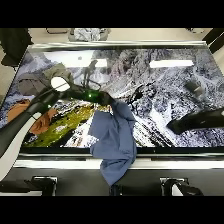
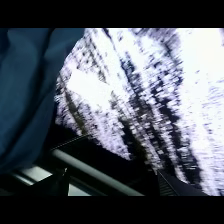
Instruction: Fold the shirts.
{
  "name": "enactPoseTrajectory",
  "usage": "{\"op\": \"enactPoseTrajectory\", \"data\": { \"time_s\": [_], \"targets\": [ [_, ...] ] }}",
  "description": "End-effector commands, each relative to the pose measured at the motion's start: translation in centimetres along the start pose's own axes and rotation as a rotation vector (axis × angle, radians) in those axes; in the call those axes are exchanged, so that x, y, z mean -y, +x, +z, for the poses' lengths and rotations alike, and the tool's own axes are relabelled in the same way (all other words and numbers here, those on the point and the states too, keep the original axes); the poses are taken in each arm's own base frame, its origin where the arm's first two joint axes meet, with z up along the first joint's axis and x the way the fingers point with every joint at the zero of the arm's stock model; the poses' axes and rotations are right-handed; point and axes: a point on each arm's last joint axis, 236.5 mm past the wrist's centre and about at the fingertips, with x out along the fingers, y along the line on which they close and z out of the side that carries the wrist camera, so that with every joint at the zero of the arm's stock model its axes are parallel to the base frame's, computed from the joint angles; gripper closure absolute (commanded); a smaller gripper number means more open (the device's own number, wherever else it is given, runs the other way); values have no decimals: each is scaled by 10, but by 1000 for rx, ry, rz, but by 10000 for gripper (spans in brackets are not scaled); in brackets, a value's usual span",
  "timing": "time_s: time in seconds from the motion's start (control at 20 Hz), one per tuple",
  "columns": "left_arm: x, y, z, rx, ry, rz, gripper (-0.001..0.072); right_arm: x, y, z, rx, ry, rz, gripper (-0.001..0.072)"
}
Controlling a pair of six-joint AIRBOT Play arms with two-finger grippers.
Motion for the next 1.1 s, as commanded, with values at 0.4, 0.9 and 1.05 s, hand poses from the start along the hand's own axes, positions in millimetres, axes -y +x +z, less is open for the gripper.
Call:
{"op": "enactPoseTrajectory", "data": {
  "time_s": [0.4, 0.9, 1.05],
  "targets": [
    [-36, 3, -53, -184, -94, 25, 680, -137, 130, -100, -179, 66, 498, 29],
    [-35, 1, -56, -197, -95, 19, 680, -192, 156, -87, -128, -9, 473, 53],
    [-39, 0, -53, -183, -93, 32, 680, -191, 160, -85, -124, 2, 456, 373]
  ]
}}
